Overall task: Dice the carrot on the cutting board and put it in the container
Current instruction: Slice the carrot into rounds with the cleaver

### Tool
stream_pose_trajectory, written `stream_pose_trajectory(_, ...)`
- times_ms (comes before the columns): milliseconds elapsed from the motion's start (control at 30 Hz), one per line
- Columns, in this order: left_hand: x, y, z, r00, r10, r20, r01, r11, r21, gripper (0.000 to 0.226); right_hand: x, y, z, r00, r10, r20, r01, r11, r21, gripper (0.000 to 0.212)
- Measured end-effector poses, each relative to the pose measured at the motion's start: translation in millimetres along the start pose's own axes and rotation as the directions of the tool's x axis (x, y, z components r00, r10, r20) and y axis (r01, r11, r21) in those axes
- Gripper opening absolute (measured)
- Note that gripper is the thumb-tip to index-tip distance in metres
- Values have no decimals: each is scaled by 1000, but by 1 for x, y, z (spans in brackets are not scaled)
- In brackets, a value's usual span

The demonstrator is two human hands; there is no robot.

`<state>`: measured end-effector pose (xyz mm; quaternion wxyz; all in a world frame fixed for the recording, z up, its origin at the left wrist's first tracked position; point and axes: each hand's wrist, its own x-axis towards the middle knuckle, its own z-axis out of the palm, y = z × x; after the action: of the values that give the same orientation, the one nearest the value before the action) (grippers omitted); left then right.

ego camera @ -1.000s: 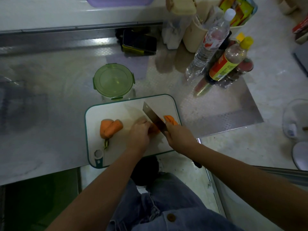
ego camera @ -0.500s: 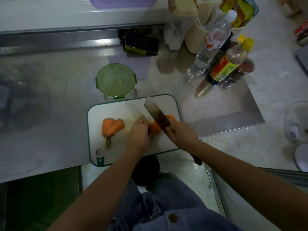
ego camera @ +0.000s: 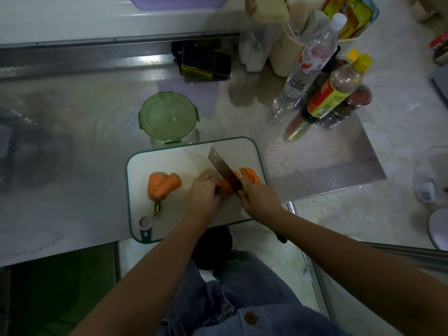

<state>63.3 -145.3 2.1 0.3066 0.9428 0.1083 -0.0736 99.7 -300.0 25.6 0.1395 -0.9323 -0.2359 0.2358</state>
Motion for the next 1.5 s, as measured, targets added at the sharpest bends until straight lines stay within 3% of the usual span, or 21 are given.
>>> stream_pose_trajectory(233,0,-2,3,1000,-16,-11,16,998,-62,13,0,4,-5,992,-2,-127,11,997,71,42)
stream_pose_trajectory(367,0,-3,4,999,-10,-42,7,996,-84,10,-5,-5,-22,997,-50,-51,50,999,-13,51)
stream_pose_trajectory(567,0,-3,3,998,16,-53,-20,996,-83,7,-9,-13,-27,999,-5,35,7,999,-40,56)
stream_pose_trajectory(900,-1,-1,2,999,-14,-37,12,998,-58,11,-2,-3,10,998,37,-41,-37,999,-3,55)
stream_pose_trajectory(1100,-2,3,1,999,-29,-38,27,998,-63,11,3,-2,1,1000,16,17,-16,999,-36,56)
stream_pose_trajectory(1233,-1,0,6,998,-60,-36,60,998,-24,12,-18,7,1,1000,8,27,-5,993,-122,38)
stream_pose_trajectory(1333,-3,1,4,998,-54,-13,54,998,22,16,-24,7,10,999,35,3,-35,998,-50,22)
stream_pose_trajectory(1400,-3,2,2,999,-48,-13,48,998,36,18,-17,5,14,998,50,-24,-51,998,-39,25)
stream_pose_trajectory(1500,-4,4,1,999,-42,-16,42,999,31,19,-9,3,12,997,46,-57,-44,999,22,46)
